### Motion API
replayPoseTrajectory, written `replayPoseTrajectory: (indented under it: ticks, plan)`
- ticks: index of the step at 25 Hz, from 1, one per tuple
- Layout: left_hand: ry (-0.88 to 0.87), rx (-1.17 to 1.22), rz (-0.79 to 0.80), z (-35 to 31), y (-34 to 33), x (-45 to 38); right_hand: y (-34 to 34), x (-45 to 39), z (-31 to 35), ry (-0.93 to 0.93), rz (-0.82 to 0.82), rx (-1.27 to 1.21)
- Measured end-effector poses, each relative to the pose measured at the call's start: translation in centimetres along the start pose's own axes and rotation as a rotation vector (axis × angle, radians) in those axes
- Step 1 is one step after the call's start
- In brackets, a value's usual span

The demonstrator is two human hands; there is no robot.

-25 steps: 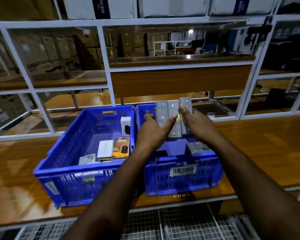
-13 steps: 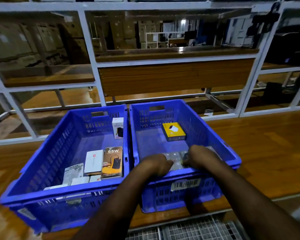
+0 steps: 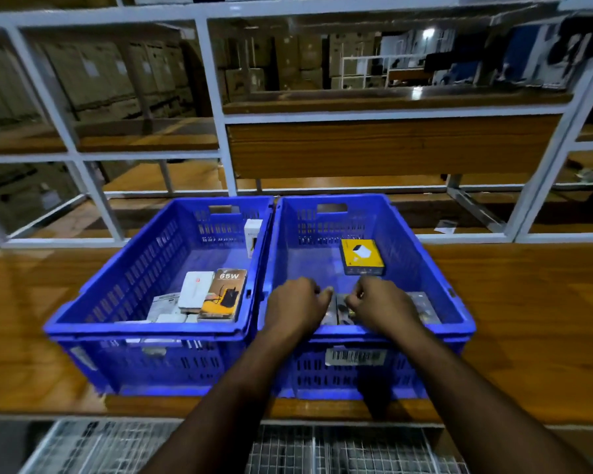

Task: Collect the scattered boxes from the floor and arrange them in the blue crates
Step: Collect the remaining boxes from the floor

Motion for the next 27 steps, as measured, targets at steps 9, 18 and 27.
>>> replayPoseTrajectory:
  ticks: [9, 18, 27]
  plan:
    - [0.079, 0.433, -0.513, 4.8, 5.0, 11.6, -1.2, 6.8, 8.1, 0.517, -0.404, -0.455]
    - [0.555, 0.332, -0.737, 18.3, 9.1, 30.1, -9.3, 20.0, 23.3, 0.96, 0.023, -0.684]
    - [1.17, 0.315, -0.881, 31.2, 8.8, 59.4, -20.2, 43.8, 36.0, 1.148, 0.595, -0.499]
Point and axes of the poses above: each hand's wrist, its own x-axis away from the middle knuckle, its own y-axis out of the back of the hand, z = x × y, the point moved 5 cm from there along -x, towards the middle knuckle, and after that the axes turned 5 degrees about y, right-handed, at the moved point
